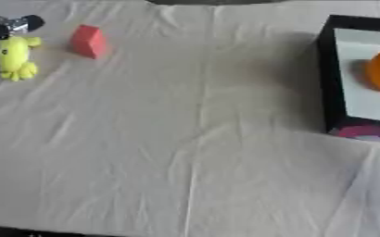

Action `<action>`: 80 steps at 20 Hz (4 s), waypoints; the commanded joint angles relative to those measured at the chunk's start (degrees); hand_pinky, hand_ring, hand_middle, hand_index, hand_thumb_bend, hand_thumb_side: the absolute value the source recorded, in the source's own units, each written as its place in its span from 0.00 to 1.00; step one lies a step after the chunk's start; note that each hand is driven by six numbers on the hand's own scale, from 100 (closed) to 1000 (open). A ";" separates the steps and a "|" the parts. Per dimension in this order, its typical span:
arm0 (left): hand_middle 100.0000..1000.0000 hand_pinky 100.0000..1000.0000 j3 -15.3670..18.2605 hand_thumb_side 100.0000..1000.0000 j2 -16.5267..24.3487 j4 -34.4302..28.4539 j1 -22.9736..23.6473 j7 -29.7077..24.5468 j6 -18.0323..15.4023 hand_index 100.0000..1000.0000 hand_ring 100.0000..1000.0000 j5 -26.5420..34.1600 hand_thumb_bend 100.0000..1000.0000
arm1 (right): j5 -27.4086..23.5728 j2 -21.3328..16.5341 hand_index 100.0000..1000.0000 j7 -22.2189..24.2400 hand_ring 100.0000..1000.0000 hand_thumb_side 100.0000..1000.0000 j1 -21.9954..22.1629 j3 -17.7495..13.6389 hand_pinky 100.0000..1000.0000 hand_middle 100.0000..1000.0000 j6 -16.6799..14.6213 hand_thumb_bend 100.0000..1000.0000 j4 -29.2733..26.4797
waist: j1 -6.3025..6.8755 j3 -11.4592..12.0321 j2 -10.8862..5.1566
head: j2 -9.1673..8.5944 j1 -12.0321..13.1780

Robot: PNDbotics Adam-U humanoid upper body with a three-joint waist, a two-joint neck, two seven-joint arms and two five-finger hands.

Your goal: Pick up the objects with one hand, pass them to the other hand, and then place them into the box on the other side of the table.

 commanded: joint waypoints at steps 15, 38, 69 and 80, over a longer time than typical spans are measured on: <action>0.73 0.82 -0.01 0.42 -0.67 25.72 -13.22 -11.33 4.07 0.84 0.79 -11.31 0.82 | 1.02 -0.79 0.88 0.46 0.81 0.48 -2.13 0.52 0.93 0.81 -0.07 0.27 -0.47 | 1.15 -2.99 -1.21 | -0.97 2.48; 0.69 0.78 0.08 0.60 -4.96 39.14 -16.06 -7.59 17.64 0.75 0.78 -19.71 0.86 | 1.08 -0.10 0.88 1.08 0.79 0.49 -1.84 1.04 0.93 0.80 -0.45 0.27 0.57 | 1.14 -4.31 0.53 | -1.29 5.60; 0.60 0.74 -1.52 0.12 -3.87 26.51 -14.10 -10.92 17.07 0.60 0.72 -15.48 0.34 | 1.04 0.01 0.87 1.17 0.79 0.51 -0.53 0.55 0.93 0.78 -0.88 0.22 1.38 | 1.13 -3.41 -1.17 | -1.19 5.26; 0.59 0.73 -3.90 0.00 -2.00 17.73 -11.71 -7.83 13.84 0.59 0.70 -10.38 0.30 | 1.21 0.24 0.87 1.63 0.79 0.50 -1.42 0.88 0.93 0.79 -1.02 0.23 1.03 | 0.63 -2.22 -2.26 | -2.13 4.97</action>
